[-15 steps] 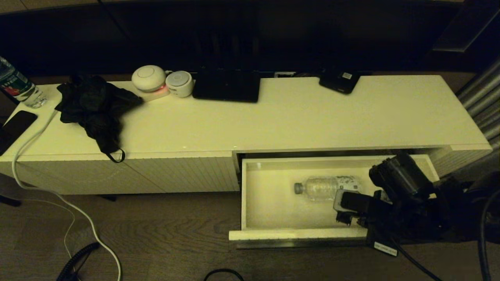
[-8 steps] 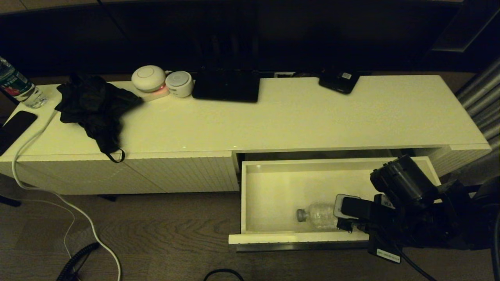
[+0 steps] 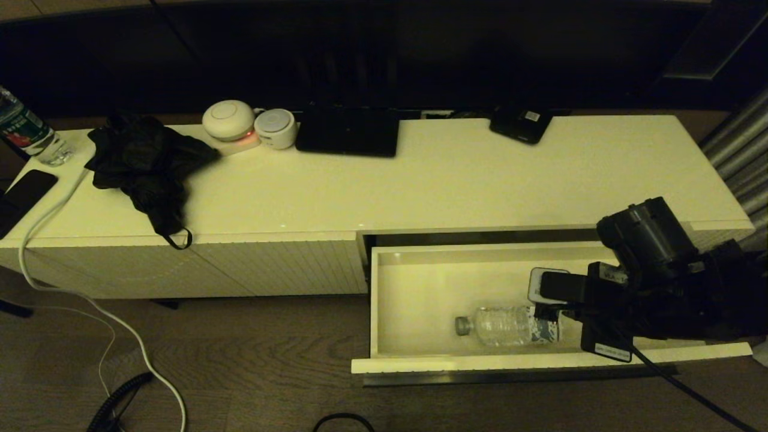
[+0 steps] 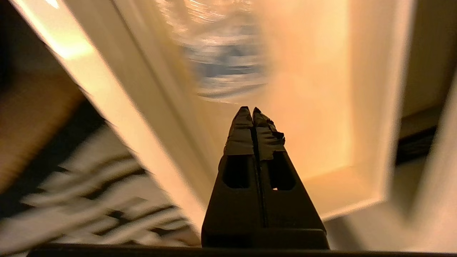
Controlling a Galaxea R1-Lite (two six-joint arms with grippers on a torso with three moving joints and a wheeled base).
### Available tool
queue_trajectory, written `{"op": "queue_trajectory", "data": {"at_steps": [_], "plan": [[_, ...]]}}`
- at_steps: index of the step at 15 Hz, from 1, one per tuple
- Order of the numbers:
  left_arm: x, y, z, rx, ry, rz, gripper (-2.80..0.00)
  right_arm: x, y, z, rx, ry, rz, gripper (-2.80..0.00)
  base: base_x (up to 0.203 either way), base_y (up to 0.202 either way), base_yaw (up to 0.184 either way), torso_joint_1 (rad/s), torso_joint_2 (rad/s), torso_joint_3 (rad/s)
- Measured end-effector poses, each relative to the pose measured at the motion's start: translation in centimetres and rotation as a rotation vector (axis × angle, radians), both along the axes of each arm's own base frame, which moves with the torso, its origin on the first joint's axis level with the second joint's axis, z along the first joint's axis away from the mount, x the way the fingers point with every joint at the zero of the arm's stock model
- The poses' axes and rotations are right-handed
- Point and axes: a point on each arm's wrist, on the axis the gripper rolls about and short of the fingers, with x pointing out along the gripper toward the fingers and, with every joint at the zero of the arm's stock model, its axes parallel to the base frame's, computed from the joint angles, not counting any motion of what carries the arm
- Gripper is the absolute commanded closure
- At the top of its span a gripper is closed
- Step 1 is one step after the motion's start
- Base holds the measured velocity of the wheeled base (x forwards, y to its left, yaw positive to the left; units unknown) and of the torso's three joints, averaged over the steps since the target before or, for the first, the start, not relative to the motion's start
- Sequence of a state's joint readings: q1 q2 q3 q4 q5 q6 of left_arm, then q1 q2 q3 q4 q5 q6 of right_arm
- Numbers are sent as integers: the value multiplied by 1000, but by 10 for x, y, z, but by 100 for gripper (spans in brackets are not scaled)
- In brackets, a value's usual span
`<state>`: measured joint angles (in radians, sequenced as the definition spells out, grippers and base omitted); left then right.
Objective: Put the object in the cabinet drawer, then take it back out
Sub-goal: Open the drawer, then take the mineral water out of the drawer and put it on the table
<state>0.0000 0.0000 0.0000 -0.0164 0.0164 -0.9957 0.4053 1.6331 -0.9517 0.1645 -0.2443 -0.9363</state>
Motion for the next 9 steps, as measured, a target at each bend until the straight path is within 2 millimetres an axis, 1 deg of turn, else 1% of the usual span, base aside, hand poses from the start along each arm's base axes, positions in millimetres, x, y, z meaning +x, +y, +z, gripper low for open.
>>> {"op": "queue_trajectory", "data": {"at_steps": [4,9], "plan": [[0,0,0,0,0,0,0,6,-5,6,-96,-6,95,0,0,0,0,0,0,0],[0,0,0,-1,0,0,0,9,-10,3,-120,72,183,0,0,0,0,0,0,0]]}}
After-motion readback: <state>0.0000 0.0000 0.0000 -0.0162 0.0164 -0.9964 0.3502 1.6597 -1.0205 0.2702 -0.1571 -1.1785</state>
